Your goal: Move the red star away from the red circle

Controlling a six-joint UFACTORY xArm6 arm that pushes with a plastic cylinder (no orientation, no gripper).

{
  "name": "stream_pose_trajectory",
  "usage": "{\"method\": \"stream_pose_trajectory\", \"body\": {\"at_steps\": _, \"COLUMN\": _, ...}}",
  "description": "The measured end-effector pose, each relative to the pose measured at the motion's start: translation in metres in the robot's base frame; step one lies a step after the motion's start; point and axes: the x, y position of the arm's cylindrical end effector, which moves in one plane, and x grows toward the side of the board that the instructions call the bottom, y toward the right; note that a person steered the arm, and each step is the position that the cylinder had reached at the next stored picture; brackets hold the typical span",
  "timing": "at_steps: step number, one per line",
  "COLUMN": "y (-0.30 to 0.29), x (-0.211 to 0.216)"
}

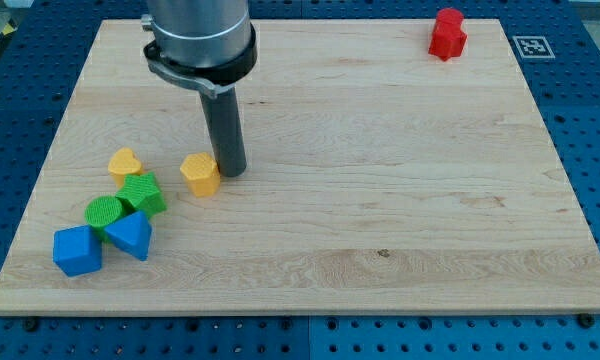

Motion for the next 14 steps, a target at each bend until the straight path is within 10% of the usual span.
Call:
{"method": "stream_pose_trajectory", "body": {"at_steps": 3, "y": -0.038, "x": 0.033}}
{"method": "stream_pose_trajectory", "body": {"at_steps": 5, "y": 0.07, "x": 0.018}}
{"method": "stream_pose_trajectory", "body": {"at_steps": 10, "y": 0.193, "x": -0.28}}
{"method": "stream_pose_trajectory", "body": {"at_steps": 14, "y": 0.274, "x": -0.28}}
